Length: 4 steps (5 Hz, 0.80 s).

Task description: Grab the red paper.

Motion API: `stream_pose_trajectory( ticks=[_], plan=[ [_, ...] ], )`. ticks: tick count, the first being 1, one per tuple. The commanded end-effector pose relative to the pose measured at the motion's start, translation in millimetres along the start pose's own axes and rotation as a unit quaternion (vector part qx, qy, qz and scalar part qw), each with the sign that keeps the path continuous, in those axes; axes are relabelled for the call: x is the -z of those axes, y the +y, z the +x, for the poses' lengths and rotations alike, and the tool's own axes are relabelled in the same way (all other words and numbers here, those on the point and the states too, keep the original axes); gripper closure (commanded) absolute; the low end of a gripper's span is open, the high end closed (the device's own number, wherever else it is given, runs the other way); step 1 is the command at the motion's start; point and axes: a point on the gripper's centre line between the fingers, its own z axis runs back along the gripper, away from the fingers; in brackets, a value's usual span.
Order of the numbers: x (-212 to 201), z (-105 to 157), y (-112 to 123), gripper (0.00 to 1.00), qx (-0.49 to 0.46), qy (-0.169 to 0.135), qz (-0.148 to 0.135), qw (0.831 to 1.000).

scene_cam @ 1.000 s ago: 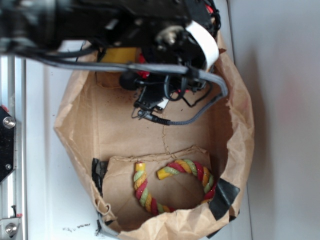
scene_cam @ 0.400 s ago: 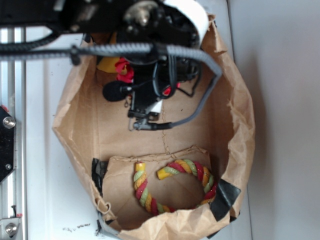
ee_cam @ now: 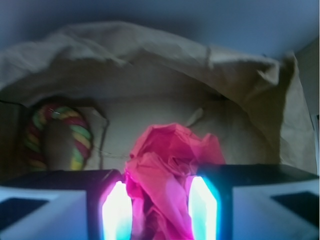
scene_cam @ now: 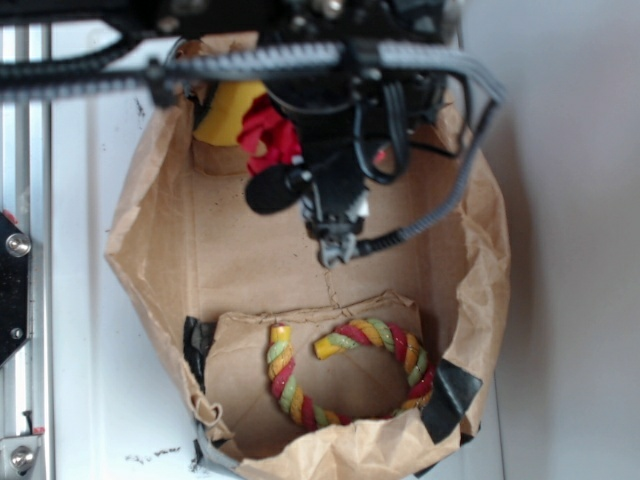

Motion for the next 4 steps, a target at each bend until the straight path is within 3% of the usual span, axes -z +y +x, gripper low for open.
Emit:
stream_pose_trajectory(
  ticks=[1,2,4],
  plan=[
    [-29,9,-21,1.00,-0.008,0.009,-0.001,1.000],
    [-37,3,-24,1.00,-0.001,0.020,-0.019,1.000],
    [-38,-10,-28,1.00,0.042,0.002,-0.015,0.999]
  ],
)
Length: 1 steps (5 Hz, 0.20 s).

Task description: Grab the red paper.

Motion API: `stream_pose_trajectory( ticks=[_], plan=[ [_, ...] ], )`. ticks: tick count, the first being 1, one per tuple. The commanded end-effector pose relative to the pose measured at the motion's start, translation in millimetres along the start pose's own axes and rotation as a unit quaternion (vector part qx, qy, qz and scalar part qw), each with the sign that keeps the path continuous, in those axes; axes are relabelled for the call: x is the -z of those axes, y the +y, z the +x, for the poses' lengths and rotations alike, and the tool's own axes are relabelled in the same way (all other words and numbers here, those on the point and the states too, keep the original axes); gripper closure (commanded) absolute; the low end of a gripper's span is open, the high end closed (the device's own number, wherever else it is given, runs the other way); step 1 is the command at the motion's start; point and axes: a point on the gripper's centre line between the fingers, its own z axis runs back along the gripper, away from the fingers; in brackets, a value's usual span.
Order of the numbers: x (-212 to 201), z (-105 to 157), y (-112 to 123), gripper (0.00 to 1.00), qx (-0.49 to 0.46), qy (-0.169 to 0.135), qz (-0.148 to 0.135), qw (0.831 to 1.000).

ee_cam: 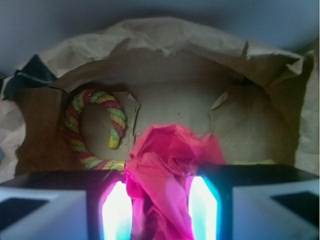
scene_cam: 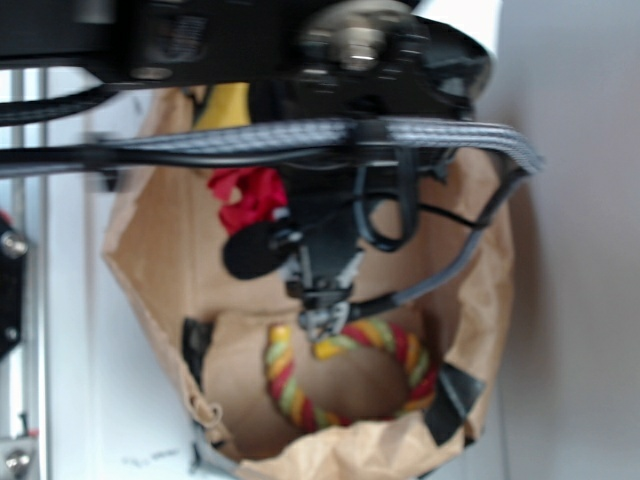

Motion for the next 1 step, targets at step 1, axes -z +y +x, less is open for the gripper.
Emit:
stream_pose_trajectory(
  ticks=[1],
  plan=[
    [-13.2,-0.9,-1.0,1.00,0.041,-0.027,-0.032,0.998]
  ],
)
